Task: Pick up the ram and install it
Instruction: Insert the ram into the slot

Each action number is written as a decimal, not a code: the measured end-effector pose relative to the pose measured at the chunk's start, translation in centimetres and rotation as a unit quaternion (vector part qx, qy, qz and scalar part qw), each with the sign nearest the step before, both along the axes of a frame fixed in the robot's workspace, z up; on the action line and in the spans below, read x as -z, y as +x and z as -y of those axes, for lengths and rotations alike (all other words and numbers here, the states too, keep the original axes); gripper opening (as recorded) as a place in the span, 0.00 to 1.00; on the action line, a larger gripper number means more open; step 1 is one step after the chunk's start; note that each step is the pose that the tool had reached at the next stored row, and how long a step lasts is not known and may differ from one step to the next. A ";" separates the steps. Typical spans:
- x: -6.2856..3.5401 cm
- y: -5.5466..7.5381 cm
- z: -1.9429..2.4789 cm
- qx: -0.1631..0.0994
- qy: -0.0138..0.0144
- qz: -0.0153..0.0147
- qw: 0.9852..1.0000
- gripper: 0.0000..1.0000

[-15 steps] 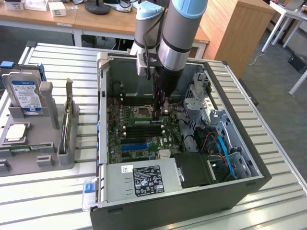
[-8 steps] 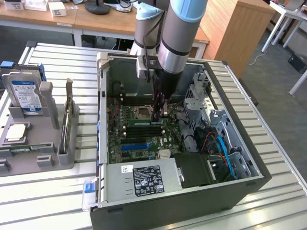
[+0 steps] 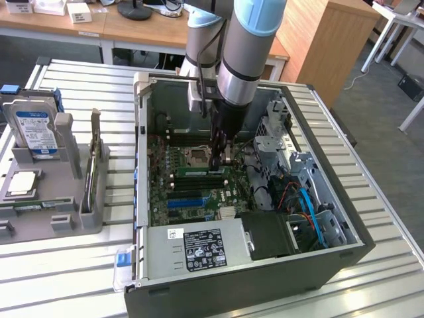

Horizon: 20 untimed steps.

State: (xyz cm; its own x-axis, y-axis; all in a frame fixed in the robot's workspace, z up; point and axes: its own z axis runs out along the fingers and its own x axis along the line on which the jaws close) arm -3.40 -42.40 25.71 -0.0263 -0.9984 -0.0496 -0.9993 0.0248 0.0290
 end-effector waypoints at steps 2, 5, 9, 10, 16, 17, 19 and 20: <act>0.00 0.0 0.00 0.000 0.000 0.000 1.000 0.12; 0.10 0.0 -0.01 0.000 0.000 0.000 1.000 0.12; 0.42 0.0 0.00 0.000 0.000 0.000 1.000 0.12; 0.50 0.0 0.00 0.000 0.000 0.000 1.000 0.12; 0.58 0.0 0.00 0.000 0.000 0.000 1.000 0.12; 0.60 -0.1 0.00 0.000 0.000 0.000 1.000 0.12; 0.62 -0.2 0.00 0.000 0.000 0.000 1.000 0.12; 0.62 -0.2 0.00 0.000 0.000 0.000 1.000 0.12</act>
State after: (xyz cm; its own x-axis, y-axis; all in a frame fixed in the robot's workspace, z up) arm -3.59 -42.40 25.09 -0.0262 -0.9984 -0.0496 -0.9993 0.0248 0.0290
